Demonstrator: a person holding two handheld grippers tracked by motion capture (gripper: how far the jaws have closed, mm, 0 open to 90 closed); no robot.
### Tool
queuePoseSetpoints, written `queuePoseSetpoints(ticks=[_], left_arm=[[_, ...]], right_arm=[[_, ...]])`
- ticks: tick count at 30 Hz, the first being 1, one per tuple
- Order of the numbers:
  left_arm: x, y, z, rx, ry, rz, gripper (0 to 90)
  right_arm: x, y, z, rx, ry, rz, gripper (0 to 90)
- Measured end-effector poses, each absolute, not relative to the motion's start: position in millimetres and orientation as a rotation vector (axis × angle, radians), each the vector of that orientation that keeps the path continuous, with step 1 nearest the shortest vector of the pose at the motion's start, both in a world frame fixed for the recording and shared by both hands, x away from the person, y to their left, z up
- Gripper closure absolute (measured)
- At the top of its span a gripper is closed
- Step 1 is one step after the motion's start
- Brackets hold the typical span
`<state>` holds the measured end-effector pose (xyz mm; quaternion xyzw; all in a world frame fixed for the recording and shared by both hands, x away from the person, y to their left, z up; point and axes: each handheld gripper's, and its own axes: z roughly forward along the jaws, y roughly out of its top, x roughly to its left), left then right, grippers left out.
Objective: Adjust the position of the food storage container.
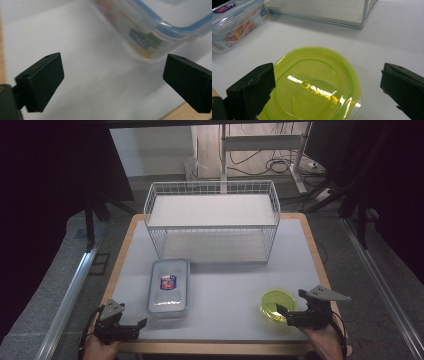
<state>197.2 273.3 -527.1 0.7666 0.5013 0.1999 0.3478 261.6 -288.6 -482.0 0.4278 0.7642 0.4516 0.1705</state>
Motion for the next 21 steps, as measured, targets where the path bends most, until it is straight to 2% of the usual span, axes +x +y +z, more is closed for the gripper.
queuePoseSetpoints(ticks=[9,21], left_arm=[[195.7,280.3,-524.5,1.954,1.278,0.494,1.0],[195.9,276.5,-524.5,1.994,1.246,0.501,13.2]], right_arm=[[261.2,-287.2,-482.1,1.212,2.168,1.269,0.0],[261.0,-287.8,-481.7,1.201,2.177,1.229,2.5]])
